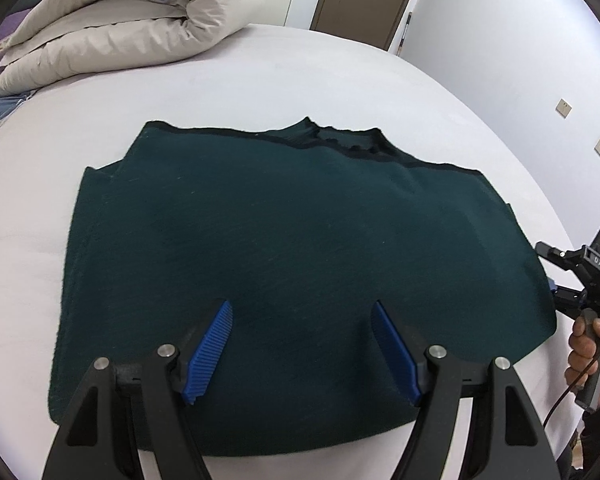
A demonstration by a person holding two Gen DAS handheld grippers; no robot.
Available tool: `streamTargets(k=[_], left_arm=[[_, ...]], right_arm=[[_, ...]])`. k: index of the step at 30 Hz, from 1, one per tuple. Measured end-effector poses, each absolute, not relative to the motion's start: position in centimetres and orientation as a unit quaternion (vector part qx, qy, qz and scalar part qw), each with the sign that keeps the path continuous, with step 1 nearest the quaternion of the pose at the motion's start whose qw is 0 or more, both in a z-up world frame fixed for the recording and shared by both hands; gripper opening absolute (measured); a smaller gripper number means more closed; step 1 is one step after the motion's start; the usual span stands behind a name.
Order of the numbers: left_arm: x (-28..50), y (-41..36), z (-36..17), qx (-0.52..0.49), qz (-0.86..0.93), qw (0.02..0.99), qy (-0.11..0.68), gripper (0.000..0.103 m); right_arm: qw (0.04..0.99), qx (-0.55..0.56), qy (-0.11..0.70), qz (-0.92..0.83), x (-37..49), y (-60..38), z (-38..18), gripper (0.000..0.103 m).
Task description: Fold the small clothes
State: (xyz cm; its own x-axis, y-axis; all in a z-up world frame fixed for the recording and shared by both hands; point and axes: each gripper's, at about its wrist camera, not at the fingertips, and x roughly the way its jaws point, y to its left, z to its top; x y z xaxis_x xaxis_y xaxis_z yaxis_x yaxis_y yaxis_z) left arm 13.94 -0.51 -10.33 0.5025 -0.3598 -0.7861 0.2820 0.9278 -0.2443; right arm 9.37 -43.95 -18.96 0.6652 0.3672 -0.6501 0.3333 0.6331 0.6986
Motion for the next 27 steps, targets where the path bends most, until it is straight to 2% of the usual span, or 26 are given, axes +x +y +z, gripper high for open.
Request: streamTargets(k=[7,15,20,27], left_arm=[[14.5,-1.3,-10.5,-0.043,-0.188,0.865,0.463,0.077],[13.8,-1.6,-8.8,-0.059,-0.211,0.876,0.431,0.077],[14.7,-2.3,-10.4,-0.056,-0.210,0.864,0.455,0.077],[14.9,-1.7,-10.8,-0.071,-0.221,0.857,0.461,0.077]], right_arm=[[0.805,0.421,0.419,0.020,10.4,-43.0,-18.8,0.053],[0.802,0.414,0.430,-0.005,10.2,-42.9,-19.3,0.022],[0.806,0.391,0.443,-0.026,10.6,-42.2,-19.0,0.015],[0.838,0.284,0.461,-0.068,11.6,-38.8,-15.9,0.013]])
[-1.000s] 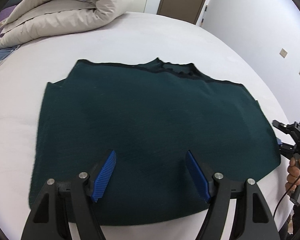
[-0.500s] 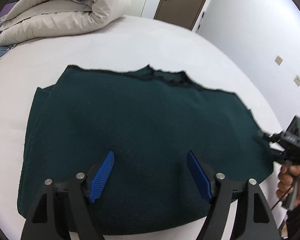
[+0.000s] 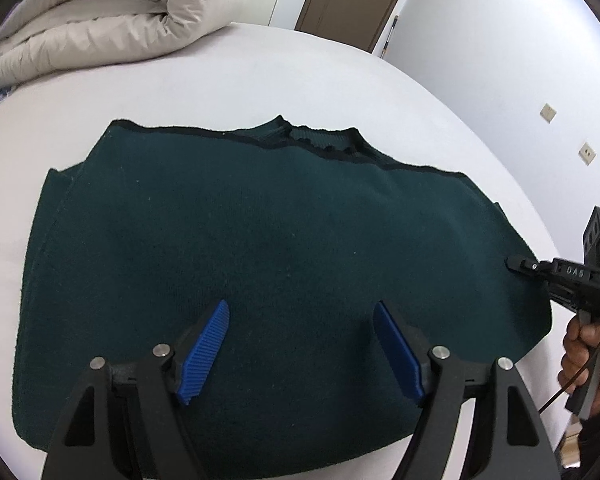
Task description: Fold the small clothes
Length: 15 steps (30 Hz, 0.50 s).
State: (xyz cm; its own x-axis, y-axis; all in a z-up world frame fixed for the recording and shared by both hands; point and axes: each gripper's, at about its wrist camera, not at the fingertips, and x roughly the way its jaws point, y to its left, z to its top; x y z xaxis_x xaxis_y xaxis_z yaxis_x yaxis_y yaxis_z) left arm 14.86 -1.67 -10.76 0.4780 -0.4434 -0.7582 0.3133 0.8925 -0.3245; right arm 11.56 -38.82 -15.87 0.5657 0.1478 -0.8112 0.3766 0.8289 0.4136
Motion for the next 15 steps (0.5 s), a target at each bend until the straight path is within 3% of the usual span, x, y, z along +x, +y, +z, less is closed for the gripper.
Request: streamTargets(k=[8,15], left_arm=[[15.4,0.5,-10.7,-0.135,-0.242,0.839,0.467,0.072],[16.5,4.3,-9.8,-0.245,-0.255,0.818,0.454,0.072]], right_arm=[[0.836,0.234,0.487,-0.093,12.9,-36.8,-14.2,0.011],[0.868,0.094,0.488,0.005,16.5,-24.1,-8.9,0.011]])
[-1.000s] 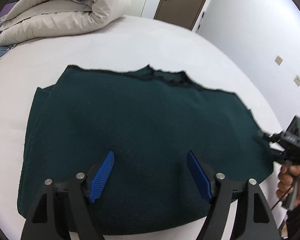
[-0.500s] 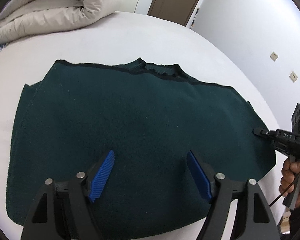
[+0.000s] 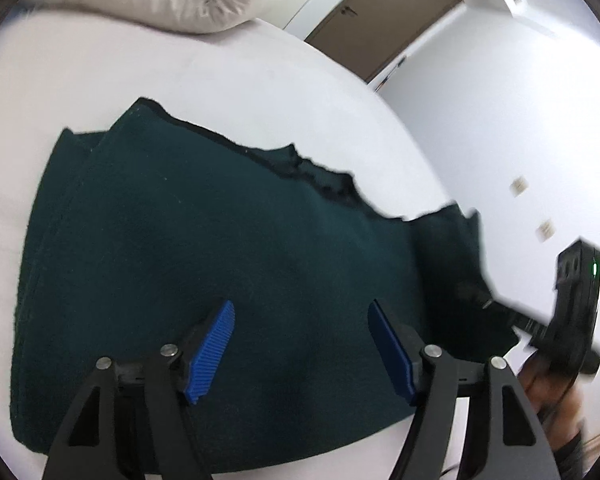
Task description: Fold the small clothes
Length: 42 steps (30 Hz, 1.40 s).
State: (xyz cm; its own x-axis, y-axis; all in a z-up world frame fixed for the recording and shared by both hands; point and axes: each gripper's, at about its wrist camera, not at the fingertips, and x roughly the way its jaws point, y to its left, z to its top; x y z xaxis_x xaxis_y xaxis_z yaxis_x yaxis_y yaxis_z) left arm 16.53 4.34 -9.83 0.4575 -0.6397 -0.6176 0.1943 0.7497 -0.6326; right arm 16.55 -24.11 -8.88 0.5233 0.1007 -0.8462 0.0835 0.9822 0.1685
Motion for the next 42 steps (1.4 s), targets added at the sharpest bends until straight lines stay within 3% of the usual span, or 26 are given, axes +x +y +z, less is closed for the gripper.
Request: streamTargets(k=[6,20,22,23,26,35,40,42], left_arm=[[18.8,5.5,-10.2,-0.336,-0.291,0.760,0.474,0.079],[23.9,-0.9,-11.8,-0.336,-0.309,0.702,0.548,0.079],[23.7,-1.6,-11.6,-0.326,-0.312,0.702,0.552,0.074],[23.7,-1.8,-11.8,-0.322,-0.313,0.701,0.554,0.066],[23.4,-2.3,-12.6,-0.311,-0.314,0.691,0.572,0.018],[23.2,-1.8,-12.7,-0.302,-0.307,0.700,0.570,0.013],[23.0,-1.4,-12.9,-0.308,-0.309,0.695,0.571,0.013],[23.2,-1.7,-12.7,-0.306,-0.313,0.696,0.569,0.013]], right_arm=[[0.856,0.035,0.512,0.062,18.0,-16.7,-10.9,0.011],[0.861,0.029,0.502,0.075,16.2,-15.7,-13.0,0.012],[0.860,0.032,0.504,0.076,16.1,-15.8,-13.2,0.012],[0.860,0.033,0.504,0.077,16.0,-15.8,-13.3,0.012],[0.859,0.038,0.505,0.078,15.6,-15.9,-13.4,0.013],[0.873,0.057,0.476,0.094,11.5,-17.1,-11.9,0.020],[0.885,-0.024,0.458,0.082,8.1,-15.5,-11.2,0.021],[0.889,-0.043,0.449,0.086,6.7,-14.8,-10.9,0.026]])
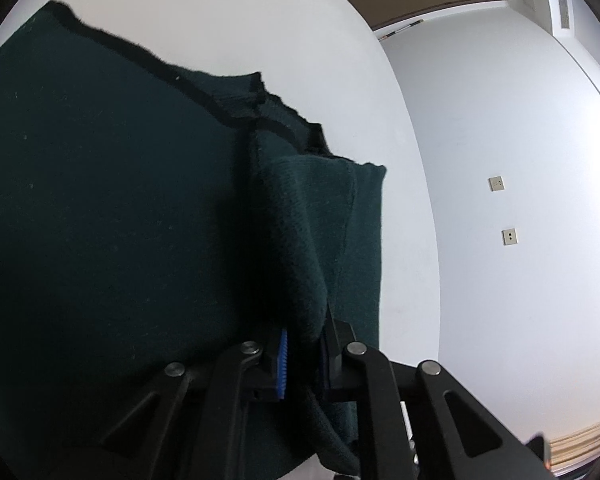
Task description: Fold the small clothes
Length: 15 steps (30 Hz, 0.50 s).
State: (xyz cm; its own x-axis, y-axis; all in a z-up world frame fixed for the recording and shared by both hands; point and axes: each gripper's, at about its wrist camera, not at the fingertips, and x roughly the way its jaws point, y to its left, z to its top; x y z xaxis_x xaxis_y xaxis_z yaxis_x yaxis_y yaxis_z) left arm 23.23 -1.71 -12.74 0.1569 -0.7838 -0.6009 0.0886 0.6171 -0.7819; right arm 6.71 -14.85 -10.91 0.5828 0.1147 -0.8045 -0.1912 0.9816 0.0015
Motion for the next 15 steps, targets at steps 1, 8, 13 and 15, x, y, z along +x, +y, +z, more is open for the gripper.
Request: streamTargets(k=[1,8,13,15], left_arm=[[23.5,-2.1,-12.6,-0.302,-0.316,0.698,0.567,0.013],[23.9,-1.0,-10.2,-0.261,-0.328,0.717,0.557,0.013],[24.7,2.2,-9.0,-0.242,-0.319,0.734,0.549,0.013],[25.3,3.9,-8.8,-0.240,-0.310,0.740,0.547,0.013]], right_arm=[[0.896,-0.049,0.434,0.087,5.6,-14.6,-10.6,0.029],[0.909,-0.043,0.397,0.121,1.9,-12.8,-10.1,0.051],[0.909,0.058,0.368,0.190,0.5,-14.2,-8.1,0.051],[0.898,0.115,0.374,0.202,0.6,-15.7,-7.9,0.051]])
